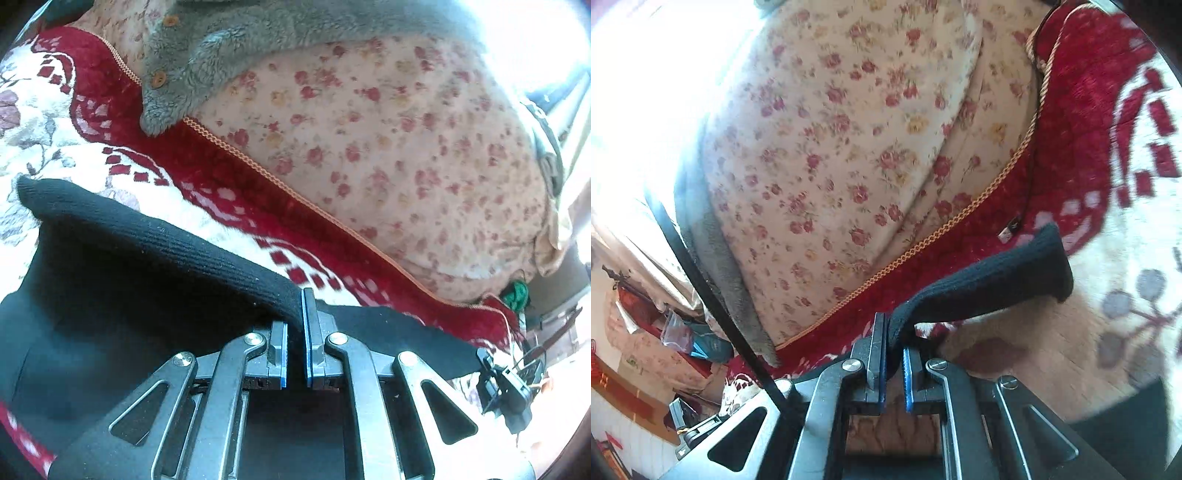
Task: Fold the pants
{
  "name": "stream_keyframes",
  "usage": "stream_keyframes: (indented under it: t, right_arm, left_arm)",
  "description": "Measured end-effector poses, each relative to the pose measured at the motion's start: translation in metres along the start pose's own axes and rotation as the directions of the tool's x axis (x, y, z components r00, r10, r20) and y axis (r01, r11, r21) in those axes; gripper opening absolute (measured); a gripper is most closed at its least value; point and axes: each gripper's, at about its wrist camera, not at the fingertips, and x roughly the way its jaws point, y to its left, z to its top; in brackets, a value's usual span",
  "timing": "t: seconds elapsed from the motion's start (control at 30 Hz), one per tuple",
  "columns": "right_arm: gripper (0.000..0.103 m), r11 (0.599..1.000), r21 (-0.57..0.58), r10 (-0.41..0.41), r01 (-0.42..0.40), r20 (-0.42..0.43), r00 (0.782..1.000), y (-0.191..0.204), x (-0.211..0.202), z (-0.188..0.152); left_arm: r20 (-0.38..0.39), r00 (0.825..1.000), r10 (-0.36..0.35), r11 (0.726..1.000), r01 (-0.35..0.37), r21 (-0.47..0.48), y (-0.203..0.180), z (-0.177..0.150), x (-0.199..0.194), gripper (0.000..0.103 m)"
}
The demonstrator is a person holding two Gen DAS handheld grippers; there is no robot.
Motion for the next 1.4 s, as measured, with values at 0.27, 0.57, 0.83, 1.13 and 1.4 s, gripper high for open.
stream_keyframes:
  t: [0.27, 0.57, 0.83, 1.13, 1.4]
  right_arm:
    - [0.006, 0.999, -0.033, 0.009, -0.008, 0.035, 0.999, 0.007, -0.068, -0.03]
    - [0.006, 0.993, 0.016, -0.115, 0.116, -0.074, 0.991, -0.043, -0.082, -0.102]
    - [0.013, 0.99, 0.072, -0.116, 0.119, -0.041, 0.992, -0.06, -0.091, -0.097]
    - [0.005, 0.986, -0.06, -0.151, 0.154, 0.047, 0.987, -0.035, -0.111, -0.096]
    - [0.011, 0.962, 0.107, -0.248, 0.251, -0.037, 0.968, -0.056, -0.112, -0.106]
  left_arm:
    - [0.026, 0.999, -0.027, 0.996, 0.025, 0.088, -0.005, -0.046, -0.044, 0.005]
    - [-0.037, 0.995, 0.088, 0.984, -0.081, 0.157, 0.027, -0.11, -0.032, 0.005]
    - [-0.005, 0.995, 0.101, 0.981, -0.098, 0.17, 0.027, -0.121, -0.033, 0.006]
    - [-0.004, 0.996, 0.091, 0.983, -0.09, 0.157, 0.028, -0.124, -0.032, 0.006]
    - [-0.006, 0.996, 0.087, 0.989, -0.086, 0.125, 0.043, -0.128, -0.054, 0.018]
